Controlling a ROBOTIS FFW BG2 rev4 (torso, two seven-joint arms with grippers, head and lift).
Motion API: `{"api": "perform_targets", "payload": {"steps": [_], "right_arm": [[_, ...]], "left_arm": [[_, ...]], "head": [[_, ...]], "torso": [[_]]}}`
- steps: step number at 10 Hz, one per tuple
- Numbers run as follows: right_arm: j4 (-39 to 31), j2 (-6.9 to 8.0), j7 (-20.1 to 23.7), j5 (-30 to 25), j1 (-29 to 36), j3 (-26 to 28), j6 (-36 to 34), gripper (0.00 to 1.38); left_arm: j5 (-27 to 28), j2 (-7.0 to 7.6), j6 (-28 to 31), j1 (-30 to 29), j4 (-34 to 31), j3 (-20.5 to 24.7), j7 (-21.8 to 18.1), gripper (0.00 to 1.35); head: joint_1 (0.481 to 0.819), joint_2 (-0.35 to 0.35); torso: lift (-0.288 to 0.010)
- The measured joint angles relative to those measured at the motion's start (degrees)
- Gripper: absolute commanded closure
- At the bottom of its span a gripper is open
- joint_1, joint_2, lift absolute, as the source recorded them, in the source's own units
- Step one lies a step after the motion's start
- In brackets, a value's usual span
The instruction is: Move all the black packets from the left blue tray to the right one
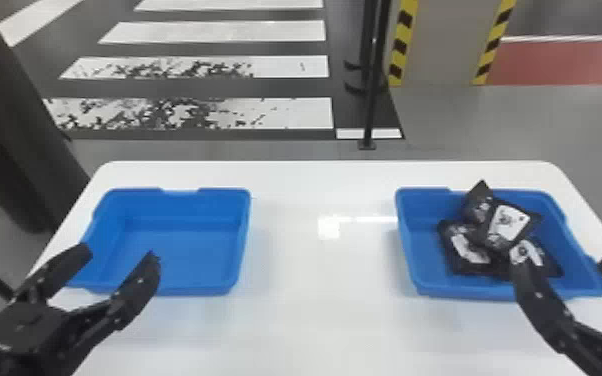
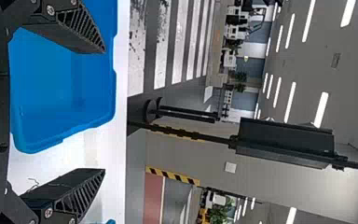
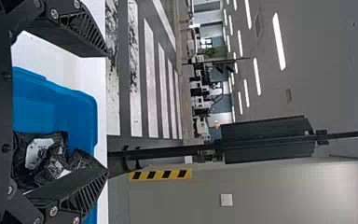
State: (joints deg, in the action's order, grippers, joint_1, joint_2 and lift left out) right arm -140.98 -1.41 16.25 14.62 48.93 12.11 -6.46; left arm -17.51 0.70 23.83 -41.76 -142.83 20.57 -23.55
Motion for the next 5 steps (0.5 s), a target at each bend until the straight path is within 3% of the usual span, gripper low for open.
{"api": "perform_targets", "payload": {"steps": [5], "right_arm": [[0.0, 0.0, 0.1, 0.1, -0.3, -0.1, 0.0, 0.15]], "left_arm": [[-0.1, 0.0, 0.1, 0.1, 0.0, 0.0, -0.1, 0.13]], "head": [[0.695, 0.043]], "torso": [[-0.14]]}}
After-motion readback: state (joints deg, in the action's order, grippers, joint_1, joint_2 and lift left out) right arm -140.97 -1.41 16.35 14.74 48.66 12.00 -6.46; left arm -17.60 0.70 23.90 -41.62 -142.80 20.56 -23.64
